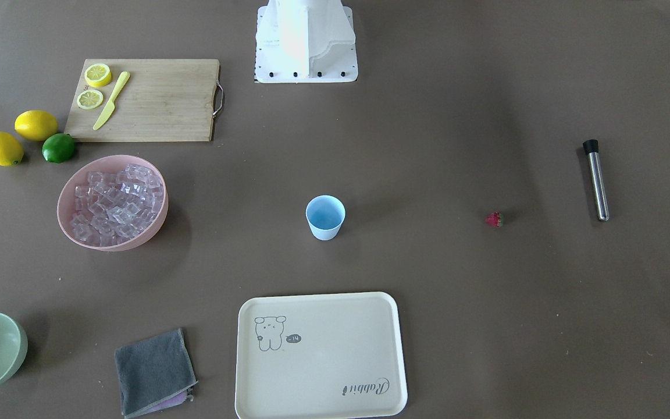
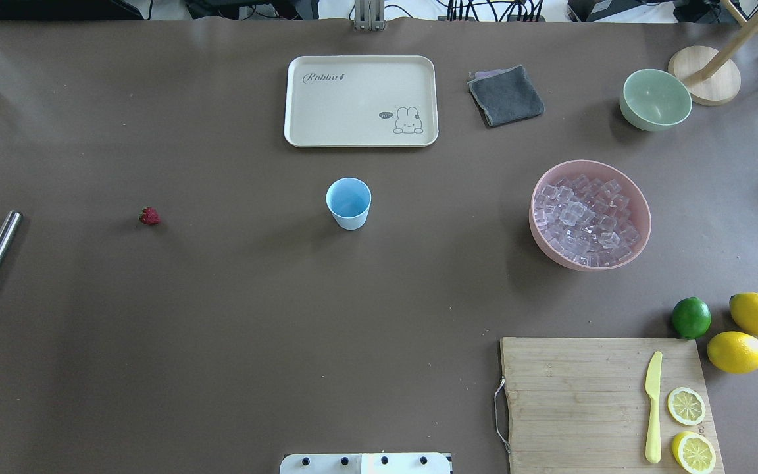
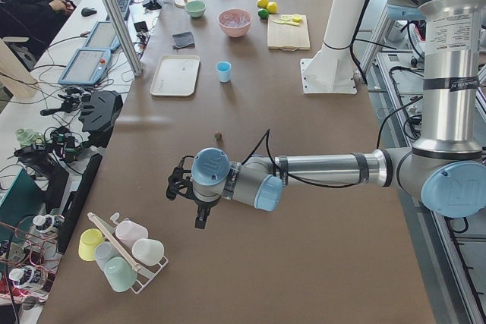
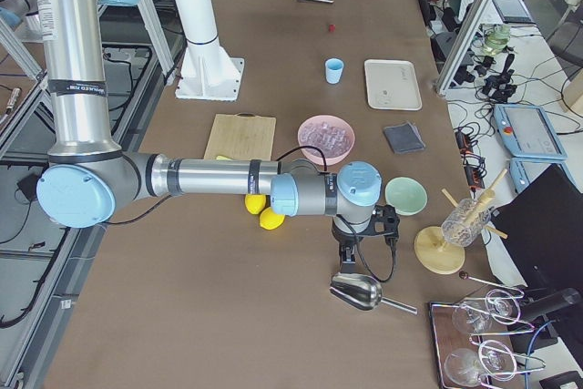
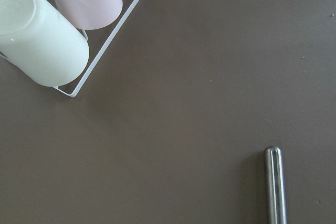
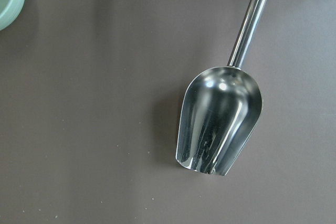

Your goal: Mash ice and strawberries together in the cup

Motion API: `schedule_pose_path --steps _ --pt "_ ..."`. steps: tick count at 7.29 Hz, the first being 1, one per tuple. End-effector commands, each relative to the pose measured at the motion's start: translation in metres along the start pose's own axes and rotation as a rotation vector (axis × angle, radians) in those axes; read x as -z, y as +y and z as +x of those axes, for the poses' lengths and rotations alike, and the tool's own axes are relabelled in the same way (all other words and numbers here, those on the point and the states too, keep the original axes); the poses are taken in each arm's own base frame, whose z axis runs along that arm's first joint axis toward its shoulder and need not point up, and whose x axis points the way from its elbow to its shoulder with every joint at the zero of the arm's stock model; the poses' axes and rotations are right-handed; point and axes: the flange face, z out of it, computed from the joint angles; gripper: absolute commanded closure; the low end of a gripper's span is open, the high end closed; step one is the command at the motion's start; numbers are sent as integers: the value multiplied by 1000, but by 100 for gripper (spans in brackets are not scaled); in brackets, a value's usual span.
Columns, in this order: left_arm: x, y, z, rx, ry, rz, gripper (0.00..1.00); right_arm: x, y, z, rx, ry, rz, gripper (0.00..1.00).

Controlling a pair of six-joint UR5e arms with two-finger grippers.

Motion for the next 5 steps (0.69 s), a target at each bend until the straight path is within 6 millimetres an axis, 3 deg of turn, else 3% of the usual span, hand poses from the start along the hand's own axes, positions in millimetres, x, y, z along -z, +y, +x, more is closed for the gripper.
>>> schedule_pose_path --steps 1,3,5 --pt "1 -1 1 -3 0 3 1 5 -1 -2 3 0 8 0" --pt "-1 0 -1 -1 -2 0 1 8 6 -3 1 -27 15 0" --pt "-3 0 -2 2 -3 -5 1 21 -1 -17 19 -32 41 0"
